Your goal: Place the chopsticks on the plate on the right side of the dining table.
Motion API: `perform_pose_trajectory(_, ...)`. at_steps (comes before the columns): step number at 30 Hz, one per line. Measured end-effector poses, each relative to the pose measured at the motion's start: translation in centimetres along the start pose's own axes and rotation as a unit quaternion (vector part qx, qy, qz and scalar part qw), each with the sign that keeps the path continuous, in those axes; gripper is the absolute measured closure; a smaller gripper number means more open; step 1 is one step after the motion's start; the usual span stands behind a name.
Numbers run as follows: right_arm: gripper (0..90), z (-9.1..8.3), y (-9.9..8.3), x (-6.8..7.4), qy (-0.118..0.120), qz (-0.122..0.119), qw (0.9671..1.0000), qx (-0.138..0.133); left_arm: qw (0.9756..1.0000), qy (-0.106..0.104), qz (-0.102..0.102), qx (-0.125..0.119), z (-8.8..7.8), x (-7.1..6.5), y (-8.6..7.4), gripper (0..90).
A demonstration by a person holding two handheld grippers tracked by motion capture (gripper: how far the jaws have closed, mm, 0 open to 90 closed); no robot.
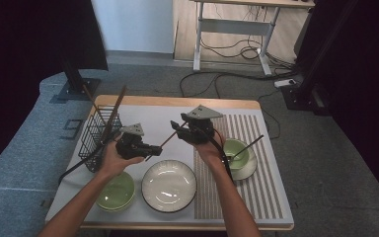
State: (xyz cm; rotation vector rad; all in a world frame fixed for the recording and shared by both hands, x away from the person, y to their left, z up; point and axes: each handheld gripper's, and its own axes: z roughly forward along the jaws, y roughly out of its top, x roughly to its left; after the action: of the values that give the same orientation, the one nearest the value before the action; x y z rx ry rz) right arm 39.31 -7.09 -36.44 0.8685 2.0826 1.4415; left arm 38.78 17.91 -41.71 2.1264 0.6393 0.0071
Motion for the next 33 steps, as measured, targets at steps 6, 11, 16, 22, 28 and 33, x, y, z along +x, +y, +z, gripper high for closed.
perform_pose_trajectory(6,50.1,-0.6,-0.6,-0.9,0.013,-0.007,0.9998,0.016,1.0,-0.002,0.0,0.004,0.0,0.0,0.0,85.8)
perform_pose_trajectory(11,49.5,-1.1,-1.1,-1.5,0.012,-0.014,0.9995,0.026,0.9999,-0.004,0.004,0.012,0.0,0.0,0.0,85.8)
perform_pose_trajectory(16,47.9,-1.4,-1.5,-2.1,0.007,-0.016,0.9995,0.027,0.9998,-0.005,0.006,0.019,0.1,-0.1,-0.1,85.8)
perform_pose_trajectory(22,46.9,-1.3,-1.6,-2.2,0.002,-0.027,0.9992,0.03,0.9997,-0.011,0.008,0.021,0.1,-0.1,-0.1,85.8)
perform_pose_trajectory(28,46.5,-1.1,-1.8,-2.4,0.01,-0.037,0.9983,0.043,0.9995,-0.014,0.014,0.025,-0.2,-0.2,-0.1,85.8)
perform_pose_trajectory(33,45.0,-1.6,-2.1,-2.8,0.024,-0.044,0.9972,0.056,0.9992,-0.025,0.012,0.027,-0.3,-0.2,-0.2,85.7)
